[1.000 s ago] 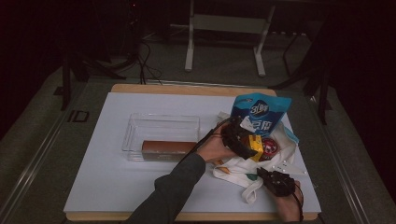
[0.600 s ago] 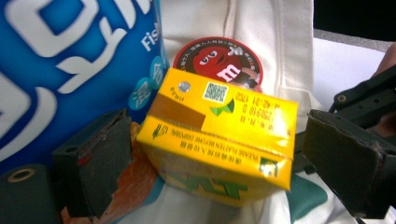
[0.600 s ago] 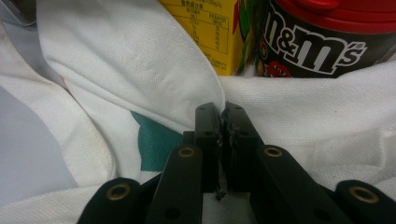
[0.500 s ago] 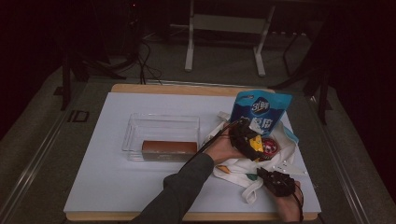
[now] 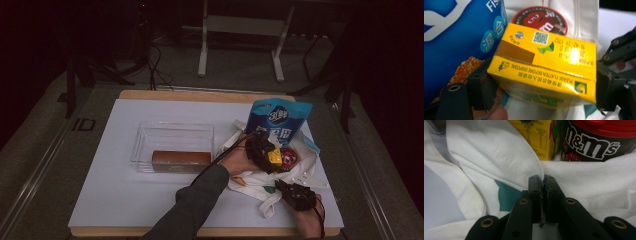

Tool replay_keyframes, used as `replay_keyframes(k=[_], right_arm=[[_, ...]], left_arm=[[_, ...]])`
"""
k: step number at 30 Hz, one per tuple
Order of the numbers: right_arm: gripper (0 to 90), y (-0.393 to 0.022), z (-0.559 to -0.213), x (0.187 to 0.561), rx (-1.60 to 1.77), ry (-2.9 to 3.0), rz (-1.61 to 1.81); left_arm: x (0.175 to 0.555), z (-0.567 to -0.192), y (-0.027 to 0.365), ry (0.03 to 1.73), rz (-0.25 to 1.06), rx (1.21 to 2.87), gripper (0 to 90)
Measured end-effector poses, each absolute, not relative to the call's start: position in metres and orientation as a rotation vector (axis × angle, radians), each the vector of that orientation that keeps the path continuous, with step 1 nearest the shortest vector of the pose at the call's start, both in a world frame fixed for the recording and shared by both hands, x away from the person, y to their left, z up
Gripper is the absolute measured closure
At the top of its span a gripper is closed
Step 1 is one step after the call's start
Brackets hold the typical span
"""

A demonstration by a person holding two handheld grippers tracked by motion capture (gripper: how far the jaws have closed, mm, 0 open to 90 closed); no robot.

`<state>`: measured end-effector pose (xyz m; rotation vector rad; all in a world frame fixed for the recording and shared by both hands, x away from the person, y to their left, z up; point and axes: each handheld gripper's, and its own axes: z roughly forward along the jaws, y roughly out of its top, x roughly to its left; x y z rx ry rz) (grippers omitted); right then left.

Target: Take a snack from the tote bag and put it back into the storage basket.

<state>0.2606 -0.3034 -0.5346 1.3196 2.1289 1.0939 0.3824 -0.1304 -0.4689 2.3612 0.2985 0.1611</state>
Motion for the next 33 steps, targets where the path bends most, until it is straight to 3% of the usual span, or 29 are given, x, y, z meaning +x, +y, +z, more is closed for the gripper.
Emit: replay_keyframes(k=[7, 22, 33], right_arm=[[84.8, -0.303, -0.535, 0.26, 1.318, 2.129, 1.092], [84.9, -0.303, -0.535, 0.261, 1.319, 2.13, 1.094], [85.0, -0.303, -0.535, 0.261, 1.318, 2.13, 1.091]], left_arm=[[0.377, -0.47, -0.123, 0.317, 0.213, 2.364, 28.4], [0.373, -0.464, -0.124, 0.351, 0.239, 2.344, 28.9], [0.371, -0.439, -0.116, 0.354, 0.243, 2.273, 29.0]])
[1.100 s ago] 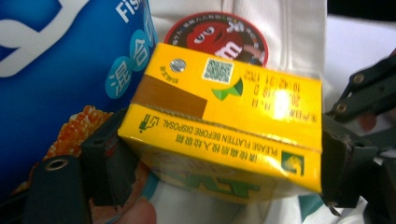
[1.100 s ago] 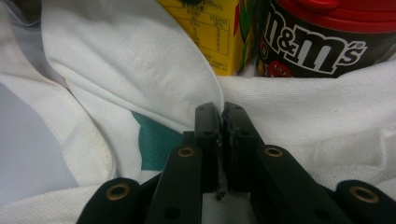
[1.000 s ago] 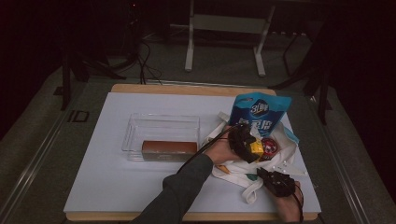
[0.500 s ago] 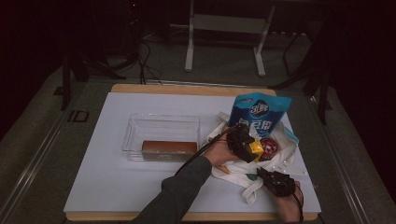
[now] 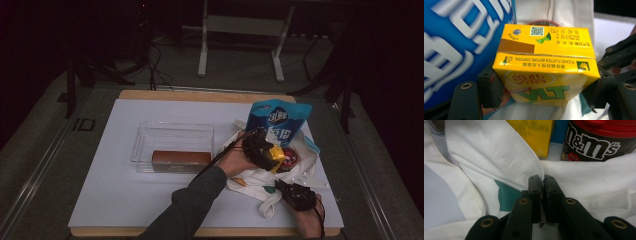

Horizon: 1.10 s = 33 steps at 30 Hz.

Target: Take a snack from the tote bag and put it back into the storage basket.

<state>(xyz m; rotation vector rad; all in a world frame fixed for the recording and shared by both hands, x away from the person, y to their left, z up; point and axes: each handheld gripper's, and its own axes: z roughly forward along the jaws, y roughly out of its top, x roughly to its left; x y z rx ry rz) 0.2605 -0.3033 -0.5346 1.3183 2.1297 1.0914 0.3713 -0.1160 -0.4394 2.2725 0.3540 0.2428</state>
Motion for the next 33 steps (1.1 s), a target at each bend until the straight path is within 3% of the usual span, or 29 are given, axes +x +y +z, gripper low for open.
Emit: replay_keyframes(k=[33], right_arm=[[85.0, -0.303, -0.535, 0.261, 1.315, 2.128, 1.088]], left_arm=[[0.347, -0.377, -0.067, 0.36, 0.303, 2.186, 29.0]])
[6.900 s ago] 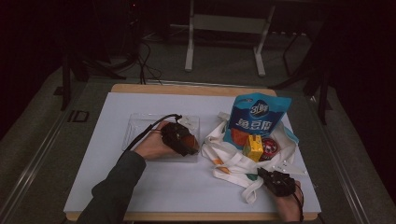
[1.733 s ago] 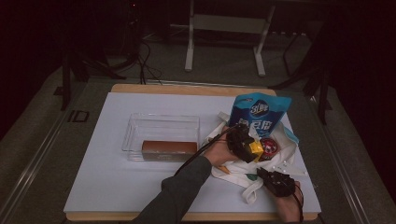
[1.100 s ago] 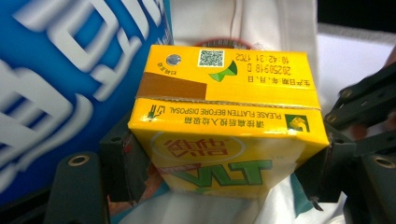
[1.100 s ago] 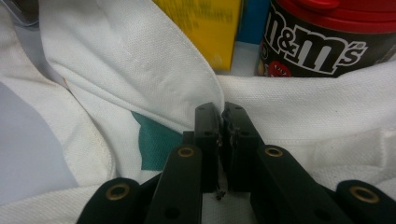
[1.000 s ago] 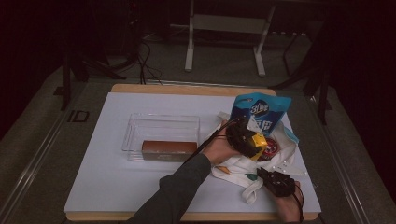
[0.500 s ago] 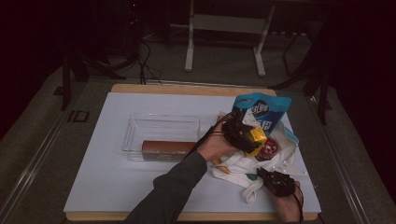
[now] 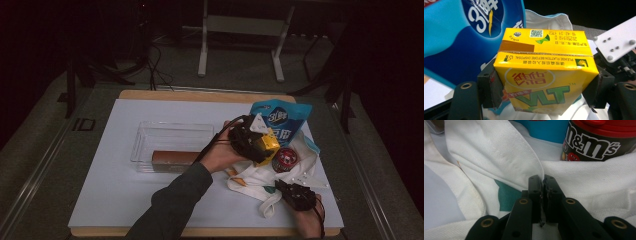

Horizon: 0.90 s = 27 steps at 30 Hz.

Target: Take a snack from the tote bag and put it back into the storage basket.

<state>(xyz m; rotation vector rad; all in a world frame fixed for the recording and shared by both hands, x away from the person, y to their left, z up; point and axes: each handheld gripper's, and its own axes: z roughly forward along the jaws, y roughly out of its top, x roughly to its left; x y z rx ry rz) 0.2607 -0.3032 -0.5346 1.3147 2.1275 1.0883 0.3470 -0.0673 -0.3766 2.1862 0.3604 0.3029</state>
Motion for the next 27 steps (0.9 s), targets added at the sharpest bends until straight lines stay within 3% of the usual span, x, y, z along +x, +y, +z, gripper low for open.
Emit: replay_keyframes(k=[27], right_arm=[[85.0, -0.303, -0.535, 0.26, 1.32, 2.124, 1.09]], left_arm=[[0.342, -0.355, -0.004, 0.472, 0.354, 2.106, 29.0]])
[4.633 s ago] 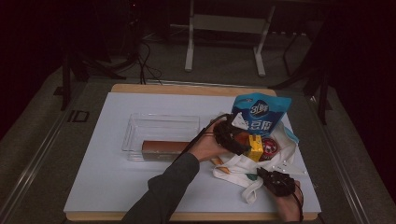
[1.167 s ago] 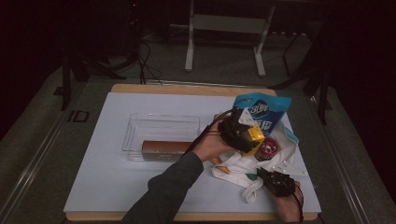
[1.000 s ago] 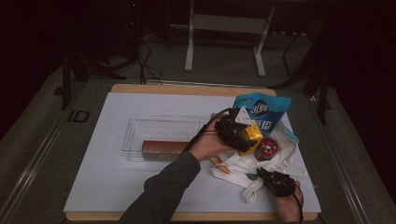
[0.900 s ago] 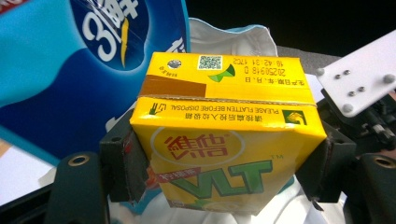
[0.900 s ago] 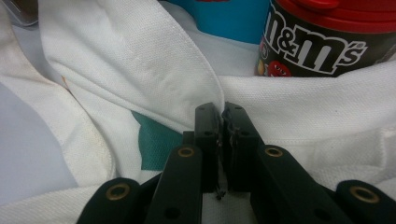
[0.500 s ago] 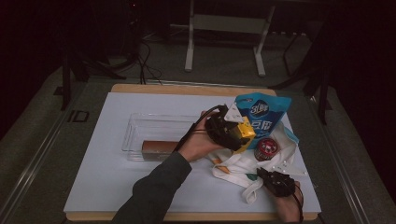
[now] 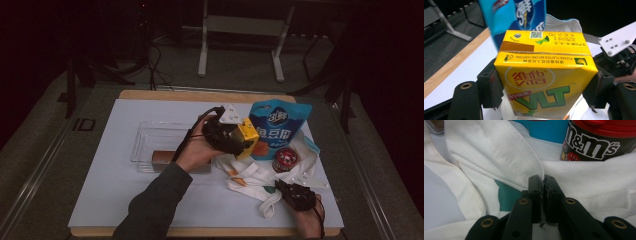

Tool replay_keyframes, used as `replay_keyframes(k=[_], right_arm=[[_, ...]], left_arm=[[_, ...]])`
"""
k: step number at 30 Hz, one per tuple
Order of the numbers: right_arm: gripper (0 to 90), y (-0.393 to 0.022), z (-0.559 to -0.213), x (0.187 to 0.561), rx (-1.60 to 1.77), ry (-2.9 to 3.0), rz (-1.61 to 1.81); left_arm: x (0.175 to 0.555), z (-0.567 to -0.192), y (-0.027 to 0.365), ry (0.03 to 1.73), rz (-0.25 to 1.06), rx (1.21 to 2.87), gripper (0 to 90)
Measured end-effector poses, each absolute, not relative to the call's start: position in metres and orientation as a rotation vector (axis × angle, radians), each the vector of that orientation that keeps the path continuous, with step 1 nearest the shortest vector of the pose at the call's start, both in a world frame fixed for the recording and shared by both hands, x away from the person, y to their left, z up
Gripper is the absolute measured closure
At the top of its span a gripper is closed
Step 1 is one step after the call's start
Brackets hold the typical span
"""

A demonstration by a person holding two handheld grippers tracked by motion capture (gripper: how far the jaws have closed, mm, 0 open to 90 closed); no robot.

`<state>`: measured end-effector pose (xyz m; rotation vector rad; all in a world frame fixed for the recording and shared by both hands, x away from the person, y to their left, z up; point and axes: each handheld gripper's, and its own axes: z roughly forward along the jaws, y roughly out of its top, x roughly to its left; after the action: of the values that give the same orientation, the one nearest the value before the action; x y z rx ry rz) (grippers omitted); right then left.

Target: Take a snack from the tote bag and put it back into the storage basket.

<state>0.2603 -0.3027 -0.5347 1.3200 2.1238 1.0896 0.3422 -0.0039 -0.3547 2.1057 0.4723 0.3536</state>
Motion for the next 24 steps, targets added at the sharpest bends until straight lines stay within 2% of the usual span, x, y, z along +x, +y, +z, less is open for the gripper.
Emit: replay_keyframes(k=[24], right_arm=[[84.9, -0.303, -0.535, 0.26, 1.322, 2.123, 1.088]], left_arm=[[0.352, -0.357, 0.06, 0.636, 0.441, 2.056, 29.0]])
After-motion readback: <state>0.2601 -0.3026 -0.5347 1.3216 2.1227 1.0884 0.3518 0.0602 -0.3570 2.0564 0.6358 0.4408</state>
